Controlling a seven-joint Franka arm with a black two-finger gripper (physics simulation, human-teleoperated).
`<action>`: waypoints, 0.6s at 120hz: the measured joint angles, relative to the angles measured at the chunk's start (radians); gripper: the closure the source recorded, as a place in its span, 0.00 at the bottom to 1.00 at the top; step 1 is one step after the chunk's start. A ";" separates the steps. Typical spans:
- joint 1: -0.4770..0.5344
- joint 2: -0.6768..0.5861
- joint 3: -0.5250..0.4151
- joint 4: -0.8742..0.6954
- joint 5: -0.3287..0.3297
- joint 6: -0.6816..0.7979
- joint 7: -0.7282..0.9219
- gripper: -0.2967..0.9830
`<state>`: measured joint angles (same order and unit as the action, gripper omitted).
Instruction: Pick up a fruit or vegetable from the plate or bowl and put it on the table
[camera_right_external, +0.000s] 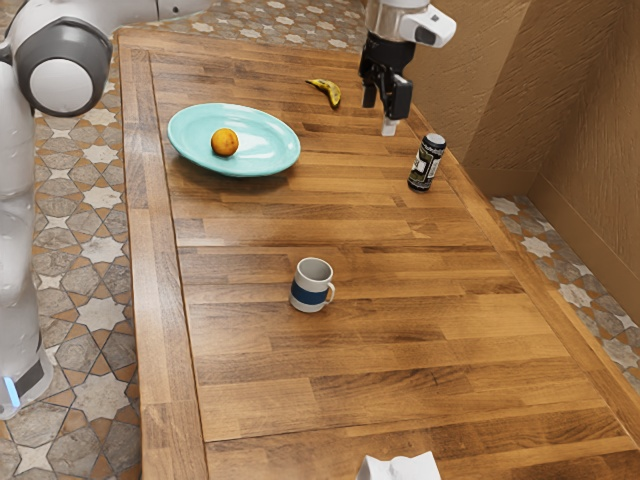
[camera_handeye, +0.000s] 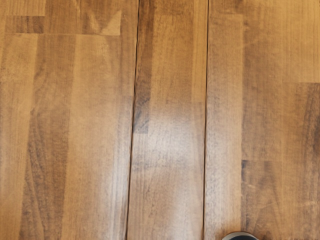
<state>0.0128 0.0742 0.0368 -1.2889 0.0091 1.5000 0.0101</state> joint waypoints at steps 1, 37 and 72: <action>0.000 0.000 0.000 0.000 0.000 0.000 0.000 0.23; -0.016 -0.026 -0.041 0.203 0.192 -0.085 0.002 0.23; -0.052 0.088 -0.139 0.255 0.249 -0.168 -0.002 0.23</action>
<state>-0.0391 0.1620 -0.1020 -1.0338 0.2578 1.3318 0.0078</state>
